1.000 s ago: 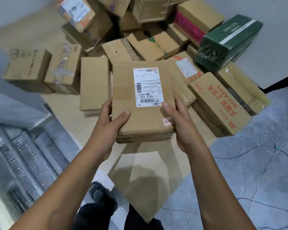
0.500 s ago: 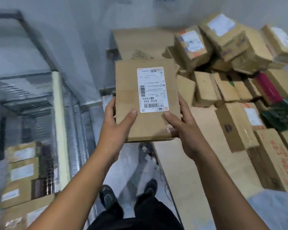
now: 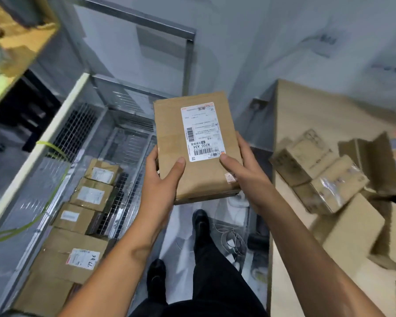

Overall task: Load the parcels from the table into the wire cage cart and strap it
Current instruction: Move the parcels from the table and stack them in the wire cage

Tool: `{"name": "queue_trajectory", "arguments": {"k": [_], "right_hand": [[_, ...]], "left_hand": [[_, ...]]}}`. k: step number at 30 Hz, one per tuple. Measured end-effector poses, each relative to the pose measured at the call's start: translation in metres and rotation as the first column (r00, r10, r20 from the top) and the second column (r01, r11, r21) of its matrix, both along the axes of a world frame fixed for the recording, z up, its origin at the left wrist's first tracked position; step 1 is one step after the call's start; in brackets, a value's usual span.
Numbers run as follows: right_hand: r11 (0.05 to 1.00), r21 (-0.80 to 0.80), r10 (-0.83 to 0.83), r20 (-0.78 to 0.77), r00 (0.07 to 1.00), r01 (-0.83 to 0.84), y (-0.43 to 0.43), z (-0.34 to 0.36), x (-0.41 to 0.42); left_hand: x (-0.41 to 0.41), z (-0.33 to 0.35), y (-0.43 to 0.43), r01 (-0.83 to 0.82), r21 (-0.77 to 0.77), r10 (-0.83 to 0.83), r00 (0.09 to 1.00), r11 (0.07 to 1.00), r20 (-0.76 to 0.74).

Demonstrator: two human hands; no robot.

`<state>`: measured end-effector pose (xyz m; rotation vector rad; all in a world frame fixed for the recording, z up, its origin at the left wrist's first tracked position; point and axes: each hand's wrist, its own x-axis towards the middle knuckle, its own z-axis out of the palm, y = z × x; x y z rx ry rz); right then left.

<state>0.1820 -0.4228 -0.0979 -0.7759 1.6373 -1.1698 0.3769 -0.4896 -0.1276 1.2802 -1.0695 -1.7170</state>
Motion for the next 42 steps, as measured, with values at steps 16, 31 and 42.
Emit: {"name": "queue_trajectory", "arguments": {"k": [16,31,42], "right_hand": [[0.768,0.174,0.593,0.168,0.787,-0.616,-0.289,-0.068,-0.015],[0.565,0.355,0.813,-0.086,0.575,-0.745,-0.465,-0.319,0.099],[0.463,0.424,0.883,-0.152,0.443,-0.778,-0.533,-0.583,0.124]], "left_hand": [[-0.012,-0.054,-0.154,-0.504,0.053,0.473,0.837,0.862,0.275],[0.052,-0.307,-0.274,-0.661,0.028,0.548,0.645,0.75,0.533],[0.073,-0.566,-0.327,-0.468,-0.05,0.304,0.486,0.883,0.819]]}}
